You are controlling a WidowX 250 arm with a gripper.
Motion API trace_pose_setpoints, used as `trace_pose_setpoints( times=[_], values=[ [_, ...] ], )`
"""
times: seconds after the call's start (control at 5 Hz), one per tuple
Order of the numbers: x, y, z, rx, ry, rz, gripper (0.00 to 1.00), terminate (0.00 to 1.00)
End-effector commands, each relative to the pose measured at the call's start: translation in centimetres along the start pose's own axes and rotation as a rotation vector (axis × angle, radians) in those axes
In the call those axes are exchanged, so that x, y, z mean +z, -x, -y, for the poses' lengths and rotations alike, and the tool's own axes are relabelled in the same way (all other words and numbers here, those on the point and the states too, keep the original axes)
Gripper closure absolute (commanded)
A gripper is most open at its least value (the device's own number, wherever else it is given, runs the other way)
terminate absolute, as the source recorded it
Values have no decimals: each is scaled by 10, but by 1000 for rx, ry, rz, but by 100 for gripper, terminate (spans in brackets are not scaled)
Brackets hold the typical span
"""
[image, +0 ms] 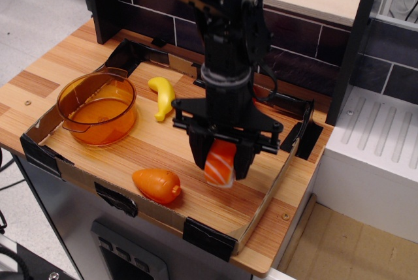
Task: Take sushi out of pot
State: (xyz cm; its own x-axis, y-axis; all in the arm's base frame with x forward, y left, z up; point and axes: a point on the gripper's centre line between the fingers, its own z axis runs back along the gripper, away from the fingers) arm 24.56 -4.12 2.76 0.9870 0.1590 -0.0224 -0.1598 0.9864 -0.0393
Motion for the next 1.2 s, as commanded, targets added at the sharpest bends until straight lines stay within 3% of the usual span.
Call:
trace_pose_setpoints(
  times=[0.0,0.2,0.4,0.8,1.0],
  values=[
    [-4,4,4,14,26,10,100,0],
    [-8,6,3,8,21,2,100,0],
    [-9,7,1,3,2,-7,0,0],
    [8,3,-5,-6,30,4,0,0],
    [42,-2,-11,24,84,27,0,0]
  ],
)
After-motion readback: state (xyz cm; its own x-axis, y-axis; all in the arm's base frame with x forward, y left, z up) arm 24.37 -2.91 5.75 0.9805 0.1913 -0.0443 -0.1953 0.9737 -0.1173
